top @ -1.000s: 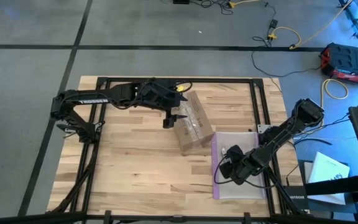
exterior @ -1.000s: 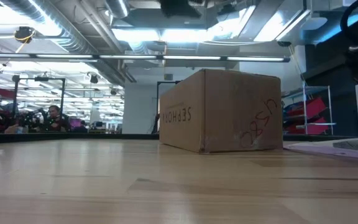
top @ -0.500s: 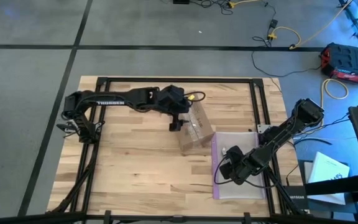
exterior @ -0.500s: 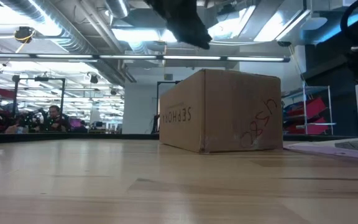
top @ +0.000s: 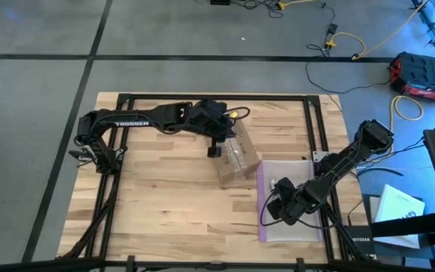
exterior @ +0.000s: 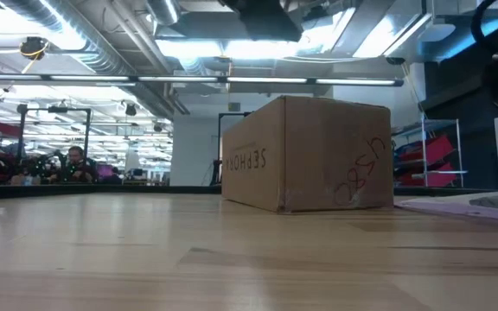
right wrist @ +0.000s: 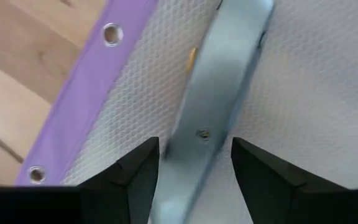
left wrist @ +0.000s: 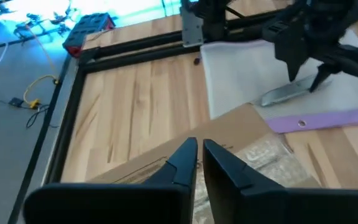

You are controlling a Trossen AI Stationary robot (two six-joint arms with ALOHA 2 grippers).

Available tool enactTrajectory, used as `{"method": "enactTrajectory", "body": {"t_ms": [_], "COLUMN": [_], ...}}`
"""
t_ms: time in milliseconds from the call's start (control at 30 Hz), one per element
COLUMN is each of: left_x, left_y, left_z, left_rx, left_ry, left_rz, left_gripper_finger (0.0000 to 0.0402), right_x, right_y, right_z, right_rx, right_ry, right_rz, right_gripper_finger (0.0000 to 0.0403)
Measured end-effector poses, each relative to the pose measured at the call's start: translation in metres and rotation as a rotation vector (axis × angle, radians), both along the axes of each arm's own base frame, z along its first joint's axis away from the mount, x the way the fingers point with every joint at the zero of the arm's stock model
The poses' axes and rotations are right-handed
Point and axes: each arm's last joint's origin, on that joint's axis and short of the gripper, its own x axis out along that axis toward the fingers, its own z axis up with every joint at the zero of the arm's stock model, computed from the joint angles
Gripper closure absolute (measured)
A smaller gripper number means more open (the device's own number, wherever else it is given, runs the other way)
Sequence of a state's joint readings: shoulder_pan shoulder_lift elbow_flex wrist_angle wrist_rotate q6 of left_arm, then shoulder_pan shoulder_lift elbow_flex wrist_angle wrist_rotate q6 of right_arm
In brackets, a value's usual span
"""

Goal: Unpack boxes
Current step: Open the cardboard box using the cutter

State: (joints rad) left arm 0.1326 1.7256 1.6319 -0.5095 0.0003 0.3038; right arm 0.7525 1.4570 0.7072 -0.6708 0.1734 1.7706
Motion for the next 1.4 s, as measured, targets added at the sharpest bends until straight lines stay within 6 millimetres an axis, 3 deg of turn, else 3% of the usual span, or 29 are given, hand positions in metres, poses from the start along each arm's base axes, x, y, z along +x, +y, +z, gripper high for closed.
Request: {"method": "enactTrajectory", "body": {"t_ms": [333,633,800,1033,1267,1400], "left_x": [-0.001,0.0,0.003,0.017,0.02,0.027], "left_y": [0.003,0.007,0.02,0.024,0.026,0.029], "left_z": [0.011,0.01,-0.001,-0.031,-0.004,-0.006], "left_rx": [-0.051,-0.032,-0.077,0.01,0.011,0.011], "left_ry": [-0.04,-0.032,0.006,0.175,0.284,0.325], "left_rz": [-0.023,-0.034,-0.001,-0.104,-0.13,-0.139], "left_gripper_finger": [0.0401,0.0401,0.0401,0.0401,0.0401,0.0401], "right_x": [0.001,0.003,0.004,0.006,0.008,0.009], "right_y": [-0.001,0.0,0.001,0.003,0.006,0.007], "right_z": [0.025,0.029,0.029,0.029,0.029,0.03], "right_rx": [-0.139,-0.134,-0.131,-0.108,-0.067,-0.057], "right_ry": [0.047,0.033,0.022,0.005,0.003,-0.009], "right_rz": [-0.006,-0.006,0.007,0.015,0.02,0.019], "right_gripper_finger": [0.0217,0.0217,0.0241,0.0269,0.0268,0.0267]}}
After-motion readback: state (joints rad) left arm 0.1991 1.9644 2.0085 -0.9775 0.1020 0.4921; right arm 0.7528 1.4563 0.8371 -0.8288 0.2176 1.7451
